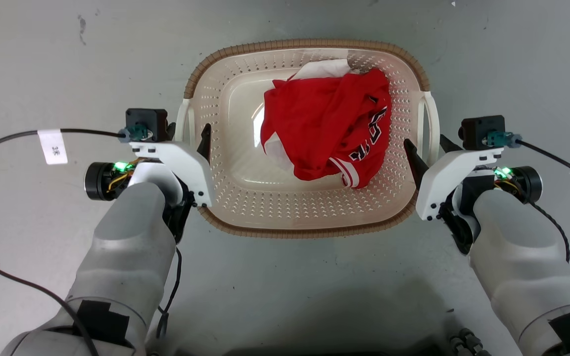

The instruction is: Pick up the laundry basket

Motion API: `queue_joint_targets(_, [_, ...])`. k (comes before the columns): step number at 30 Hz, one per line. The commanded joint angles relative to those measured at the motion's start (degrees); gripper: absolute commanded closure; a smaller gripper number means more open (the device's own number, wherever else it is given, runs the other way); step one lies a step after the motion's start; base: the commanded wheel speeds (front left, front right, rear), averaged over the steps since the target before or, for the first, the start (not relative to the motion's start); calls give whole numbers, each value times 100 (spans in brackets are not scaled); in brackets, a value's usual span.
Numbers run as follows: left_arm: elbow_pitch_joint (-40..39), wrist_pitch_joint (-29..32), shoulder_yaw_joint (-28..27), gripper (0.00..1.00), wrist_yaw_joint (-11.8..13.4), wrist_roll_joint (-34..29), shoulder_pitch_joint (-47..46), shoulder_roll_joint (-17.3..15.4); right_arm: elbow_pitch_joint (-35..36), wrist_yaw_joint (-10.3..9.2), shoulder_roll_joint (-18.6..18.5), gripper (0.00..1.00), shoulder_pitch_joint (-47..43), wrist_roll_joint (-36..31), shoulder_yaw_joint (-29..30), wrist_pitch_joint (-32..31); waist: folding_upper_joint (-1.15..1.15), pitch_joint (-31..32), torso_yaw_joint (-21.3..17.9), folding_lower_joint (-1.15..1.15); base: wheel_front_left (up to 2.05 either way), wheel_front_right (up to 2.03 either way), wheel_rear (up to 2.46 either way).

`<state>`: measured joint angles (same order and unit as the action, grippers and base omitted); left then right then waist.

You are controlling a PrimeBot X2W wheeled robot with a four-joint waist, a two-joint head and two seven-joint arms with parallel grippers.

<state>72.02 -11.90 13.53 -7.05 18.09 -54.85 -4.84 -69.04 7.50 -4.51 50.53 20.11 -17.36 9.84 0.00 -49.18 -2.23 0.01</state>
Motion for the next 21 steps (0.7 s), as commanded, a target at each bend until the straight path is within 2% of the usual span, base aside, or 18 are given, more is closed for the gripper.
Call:
queue_joint_targets(1, [42,100,2,0,-27,71,-141,-29,-74,-2,7,0,166,112,-84,-134,0,-57,-13,-1,0,0,0])
queue_joint_targets(6, [97,267,14,0,-33,165,-273,-48,-164,-2,-9,0,308,305,-192,-341,0,-109,-14,-1,0,0,0])
queue_joint_targets(7, [107,327,8,21,-37,203,-297,-45,-183,-2,-14,0,344,355,-216,-385,0,-121,-12,-1,0,0,0])
queue_joint_targets(8, [111,369,13,53,-40,230,-322,-42,-190,-2,-21,40,378,395,-240,-409,0,-133,-9,-1,0,0,0])
queue_joint_targets(9, [119,433,30,72,-42,248,-343,-40,-199,-2,-23,67,403,431,-262,-427,0,-140,-7,-1,0,0,0])
queue_joint_targets(10, [125,475,46,92,-41,279,-360,-35,-207,-2,-22,87,421,470,-289,-445,0,-145,-6,-1,0,0,0])
queue_joint_targets(11, [128,517,70,100,-43,294,-369,-27,-211,-2,-26,100,430,502,-319,-460,0,-147,-6,-1,0,0,0])
queue_joint_targets(21, [101,695,420,100,-37,584,-335,69,-261,-1,-37,100,319,842,-643,-628,0,61,16,-1,0,0,0])
